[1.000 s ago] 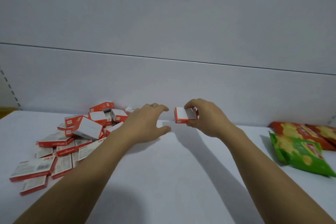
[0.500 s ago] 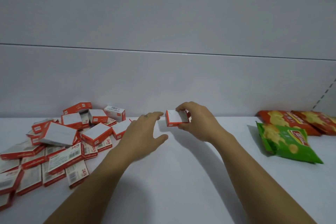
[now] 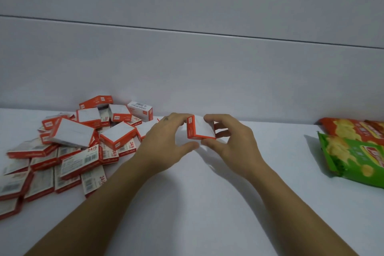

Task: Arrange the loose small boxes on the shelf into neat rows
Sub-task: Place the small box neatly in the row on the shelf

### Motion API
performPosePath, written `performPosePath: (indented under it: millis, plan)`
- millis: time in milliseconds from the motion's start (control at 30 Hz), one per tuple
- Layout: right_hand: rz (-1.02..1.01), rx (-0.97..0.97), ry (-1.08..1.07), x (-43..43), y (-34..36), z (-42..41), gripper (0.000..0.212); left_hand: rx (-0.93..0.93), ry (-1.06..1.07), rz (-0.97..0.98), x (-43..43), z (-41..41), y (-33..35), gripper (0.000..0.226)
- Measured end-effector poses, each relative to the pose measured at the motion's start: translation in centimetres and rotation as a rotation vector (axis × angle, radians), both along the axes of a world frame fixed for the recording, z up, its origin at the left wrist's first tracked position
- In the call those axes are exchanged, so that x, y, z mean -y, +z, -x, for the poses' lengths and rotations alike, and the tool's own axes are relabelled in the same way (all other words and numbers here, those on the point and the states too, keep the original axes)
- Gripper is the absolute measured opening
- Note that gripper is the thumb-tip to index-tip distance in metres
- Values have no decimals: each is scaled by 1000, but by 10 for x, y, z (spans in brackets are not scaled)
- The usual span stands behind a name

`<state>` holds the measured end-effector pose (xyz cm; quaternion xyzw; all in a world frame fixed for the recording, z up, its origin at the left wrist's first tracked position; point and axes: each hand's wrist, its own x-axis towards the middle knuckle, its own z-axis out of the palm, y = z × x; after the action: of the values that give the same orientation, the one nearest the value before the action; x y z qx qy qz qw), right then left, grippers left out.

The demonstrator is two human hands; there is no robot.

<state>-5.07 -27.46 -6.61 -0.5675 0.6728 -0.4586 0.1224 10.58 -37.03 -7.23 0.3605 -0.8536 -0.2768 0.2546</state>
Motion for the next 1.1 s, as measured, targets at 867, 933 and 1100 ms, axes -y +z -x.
performPosePath:
  millis: [867, 933, 1100]
  plan:
    - [-120, 610, 18, -5, 16, -10, 13, -82, -114, 258, -6, 2, -3, 53]
    - [-128, 604, 13, -5, 16, -11, 12, -73, -120, 288, -8, 2, -3, 54]
    - [-118, 666, 4, -7, 19, -9, 15, -137, -92, 238, -11, 0, 1, 64]
